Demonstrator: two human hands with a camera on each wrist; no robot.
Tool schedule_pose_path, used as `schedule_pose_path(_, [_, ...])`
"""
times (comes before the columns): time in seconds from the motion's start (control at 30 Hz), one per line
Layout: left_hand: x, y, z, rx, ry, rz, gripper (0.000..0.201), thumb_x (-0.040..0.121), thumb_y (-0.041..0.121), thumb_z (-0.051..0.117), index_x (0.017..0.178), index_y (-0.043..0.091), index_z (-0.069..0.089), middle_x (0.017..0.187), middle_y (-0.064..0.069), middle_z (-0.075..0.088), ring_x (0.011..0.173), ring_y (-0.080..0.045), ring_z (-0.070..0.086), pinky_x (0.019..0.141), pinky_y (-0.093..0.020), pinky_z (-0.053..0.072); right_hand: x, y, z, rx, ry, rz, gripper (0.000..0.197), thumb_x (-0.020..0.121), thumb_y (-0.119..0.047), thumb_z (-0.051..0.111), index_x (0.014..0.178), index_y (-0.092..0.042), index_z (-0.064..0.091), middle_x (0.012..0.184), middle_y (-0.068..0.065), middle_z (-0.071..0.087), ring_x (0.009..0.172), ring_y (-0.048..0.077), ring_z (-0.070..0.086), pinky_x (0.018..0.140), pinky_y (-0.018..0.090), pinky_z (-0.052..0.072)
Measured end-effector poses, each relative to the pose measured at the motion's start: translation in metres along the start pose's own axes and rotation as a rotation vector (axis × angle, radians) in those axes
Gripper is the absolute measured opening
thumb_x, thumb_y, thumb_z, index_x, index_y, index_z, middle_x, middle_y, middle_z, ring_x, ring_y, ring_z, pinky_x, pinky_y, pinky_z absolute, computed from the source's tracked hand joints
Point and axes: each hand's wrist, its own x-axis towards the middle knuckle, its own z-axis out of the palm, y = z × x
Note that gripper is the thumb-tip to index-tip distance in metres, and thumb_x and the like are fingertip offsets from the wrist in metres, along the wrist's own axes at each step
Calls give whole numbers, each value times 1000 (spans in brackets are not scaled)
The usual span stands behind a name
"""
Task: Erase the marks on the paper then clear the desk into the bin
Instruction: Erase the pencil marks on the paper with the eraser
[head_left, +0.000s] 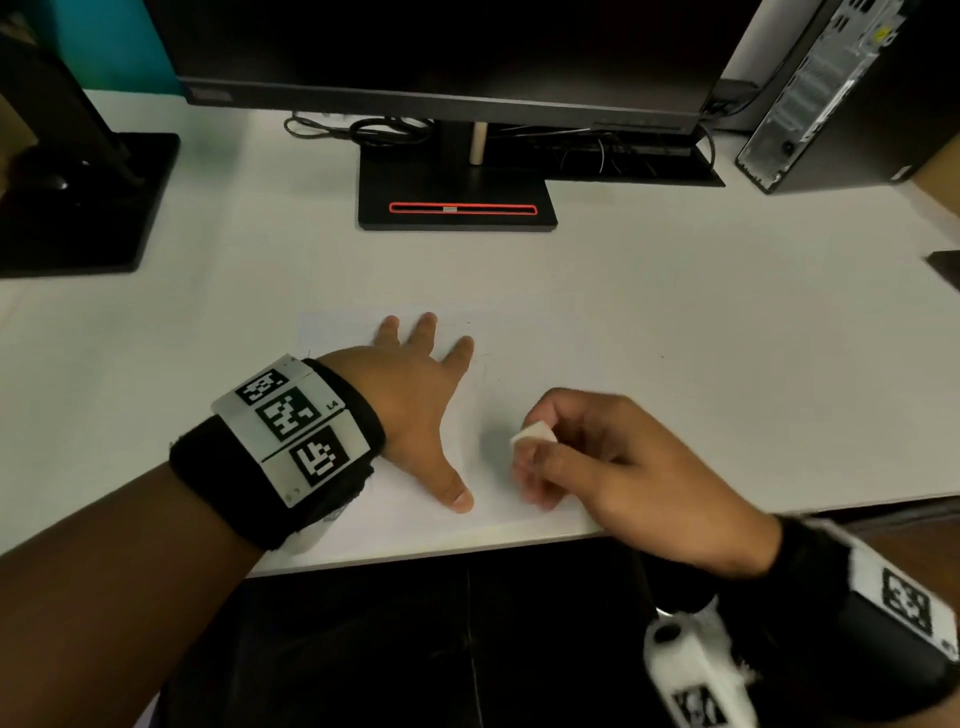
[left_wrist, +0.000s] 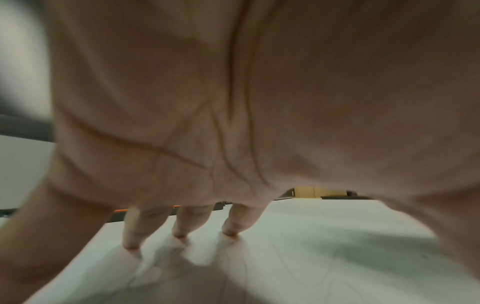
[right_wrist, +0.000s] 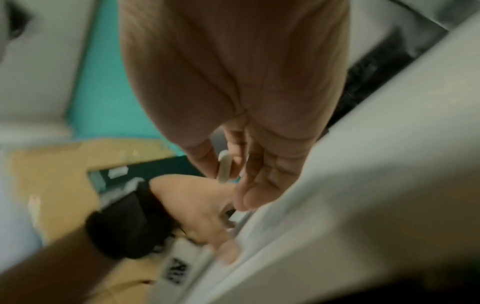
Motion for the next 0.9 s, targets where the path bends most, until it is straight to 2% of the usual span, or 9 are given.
schedule_pose_path(0.13, [-1, -2, -4, 49, -11, 9, 157, 51, 76, 83, 154, 31, -27, 163, -5, -31, 151, -37, -20, 118, -59, 26, 0, 9, 27, 820, -103, 304, 9, 93, -12, 64, 87, -9, 58, 113, 33, 70, 106, 42, 71, 88, 41, 60])
schedule_pose_path(0.33, [-5, -4, 2, 27, -4, 4, 158, 51, 75, 84, 155, 28, -26, 163, -4, -32, 150, -37, -23, 116, -63, 28, 15, 28, -46, 1173, 647, 99, 14, 99, -11, 50, 86, -10, 55, 124, 34, 59, 103, 43, 70, 95, 45, 59])
schedule_pose_path(0.4, [-6, -2, 4, 12, 4, 0, 158, 51, 75, 84, 155, 27, -25, 163, -6, -31, 150, -39, -24, 116, -64, 28, 8, 20, -36, 1217, 584, 54, 12, 97, -12, 53, 85, -11, 55, 122, 33, 61, 108, 44, 67, 96, 44, 58])
schedule_pose_path(0.5, [-8, 4, 7, -5, 13, 8, 159, 50, 75, 84, 156, 24, -23, 163, -11, -30, 149, -41, -22, 117, -62, 26, 4, 12, 16, 1153, 182, 229, 8, 86, -17, 59, 88, -11, 54, 122, 37, 64, 113, 46, 65, 98, 47, 55])
schedule_pose_path(0.57, [-8, 5, 8, 8, 22, 17, 160, 49, 76, 83, 157, 22, -23, 163, -13, -29, 150, -42, -21, 118, -60, 24, 7, 20, 29, 1080, -28, 375, 27, 89, -20, 58, 104, 3, 58, 124, 39, 63, 112, 45, 68, 100, 47, 54])
schedule_pose_path(0.63, [-9, 3, 9, 15, 7, 7, 161, 49, 76, 84, 156, 22, -24, 162, -12, -31, 150, -40, -22, 118, -60, 24, 17, 27, 12, 1152, 74, 424, 48, 96, -25, 51, 115, 18, 62, 130, 37, 61, 111, 41, 69, 103, 44, 52])
schedule_pose_path(0.7, [-11, -1, 8, 9, -3, 3, 161, 49, 73, 86, 155, 24, -25, 162, -9, -32, 151, -36, -22, 119, -60, 24, 30, 33, -22, 1264, 420, 318, 41, 102, -24, 46, 87, 4, 72, 129, 31, 62, 107, 37, 69, 108, 42, 49])
schedule_pose_path(0.77, [-12, -3, 8, 4, -10, 5, 161, 50, 72, 87, 156, 24, -24, 162, -8, -32, 151, -34, -22, 119, -59, 24, 31, 31, -49, 1266, 730, 155, 28, 103, -20, 49, 79, -11, 61, 129, 27, 63, 103, 36, 70, 108, 43, 50])
schedule_pose_path(0.9, [-12, -2, 8, 1, 1, 4, 160, 51, 69, 88, 156, 24, -23, 162, -7, -32, 151, -34, -22, 118, -59, 27, 20, 12, -23, 1277, 457, 102, 14, 98, -17, 52, 85, -13, 55, 120, 30, 64, 110, 42, 66, 97, 41, 58])
